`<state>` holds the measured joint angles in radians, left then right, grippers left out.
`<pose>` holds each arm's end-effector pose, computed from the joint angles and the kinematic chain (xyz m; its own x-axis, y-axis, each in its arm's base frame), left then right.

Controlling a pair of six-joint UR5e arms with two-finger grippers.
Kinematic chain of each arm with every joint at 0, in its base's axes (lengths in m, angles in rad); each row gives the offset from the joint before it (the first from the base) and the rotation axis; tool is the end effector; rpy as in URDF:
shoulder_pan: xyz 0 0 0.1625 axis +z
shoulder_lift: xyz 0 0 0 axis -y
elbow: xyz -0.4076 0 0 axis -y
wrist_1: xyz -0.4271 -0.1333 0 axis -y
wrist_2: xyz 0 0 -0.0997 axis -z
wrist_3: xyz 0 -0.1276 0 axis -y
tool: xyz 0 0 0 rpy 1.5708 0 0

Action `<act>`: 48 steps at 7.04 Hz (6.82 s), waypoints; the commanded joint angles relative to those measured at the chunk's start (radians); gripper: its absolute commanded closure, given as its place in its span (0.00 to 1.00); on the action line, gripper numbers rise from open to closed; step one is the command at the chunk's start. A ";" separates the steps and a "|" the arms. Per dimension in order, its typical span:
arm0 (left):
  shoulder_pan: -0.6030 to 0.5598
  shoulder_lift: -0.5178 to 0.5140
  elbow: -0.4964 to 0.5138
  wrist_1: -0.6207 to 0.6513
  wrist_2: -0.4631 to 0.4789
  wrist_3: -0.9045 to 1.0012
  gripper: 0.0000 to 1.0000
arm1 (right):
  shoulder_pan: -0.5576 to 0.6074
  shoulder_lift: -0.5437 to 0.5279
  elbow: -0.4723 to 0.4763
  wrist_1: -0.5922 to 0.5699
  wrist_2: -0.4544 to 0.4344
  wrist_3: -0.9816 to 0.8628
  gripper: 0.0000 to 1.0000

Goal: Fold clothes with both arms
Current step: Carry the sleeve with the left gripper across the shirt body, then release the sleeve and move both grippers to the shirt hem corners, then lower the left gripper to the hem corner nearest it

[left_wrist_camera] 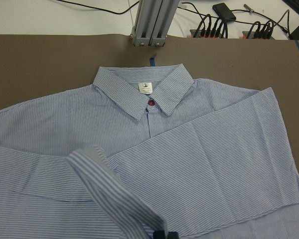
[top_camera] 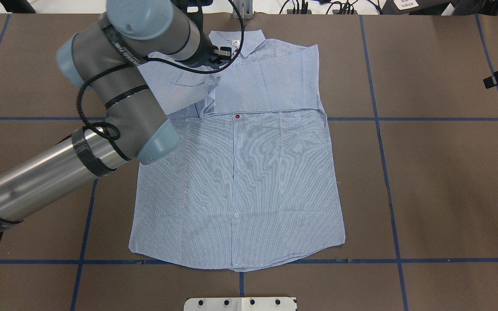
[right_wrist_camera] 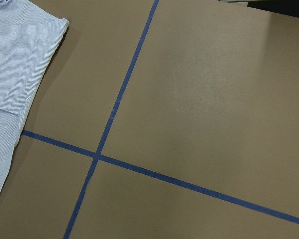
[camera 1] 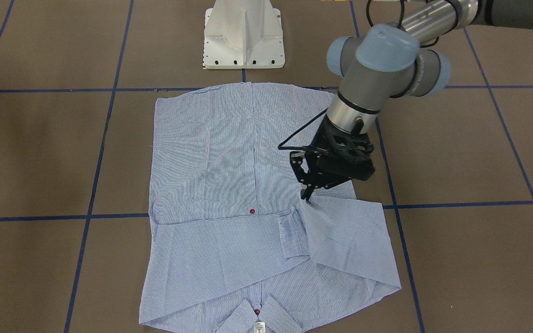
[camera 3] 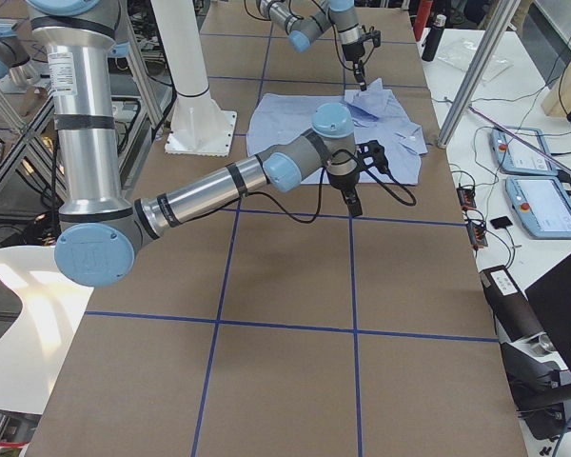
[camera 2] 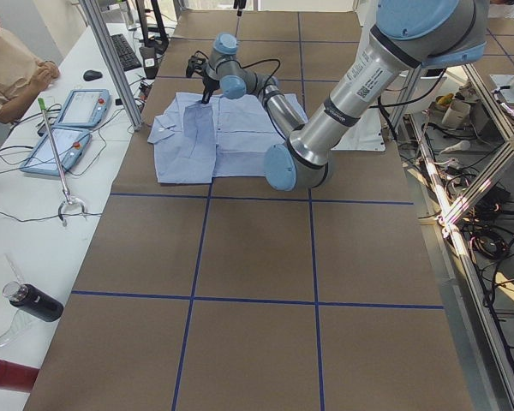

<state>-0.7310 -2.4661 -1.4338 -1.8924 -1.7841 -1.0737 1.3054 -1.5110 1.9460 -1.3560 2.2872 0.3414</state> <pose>0.5136 -0.6033 0.0945 0.5534 0.1298 -0.8228 0.2840 0.8992 0.3329 -0.0963 -0.5430 0.4057 0.6575 -0.2904 0.6952 -0.0120 0.9186 0.3951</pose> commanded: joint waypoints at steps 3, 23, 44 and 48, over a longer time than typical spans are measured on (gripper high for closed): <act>0.143 -0.117 0.160 0.007 0.185 -0.040 1.00 | 0.000 -0.002 -0.002 -0.002 0.000 0.001 0.00; 0.211 0.839 -0.642 -0.286 0.089 -0.024 0.00 | -0.910 -0.179 0.326 0.184 -0.766 1.122 0.00; 0.547 0.846 -0.602 -0.070 0.281 -0.390 0.50 | -0.986 -0.206 0.321 0.184 -0.854 1.145 0.00; 0.553 0.857 -0.600 -0.070 0.281 -0.391 0.50 | -0.986 -0.206 0.320 0.184 -0.854 1.145 0.00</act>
<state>-0.1798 -1.6162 -2.0346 -1.9619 -1.5033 -1.4649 0.3195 -1.7165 2.2662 -1.1716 1.4327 1.4864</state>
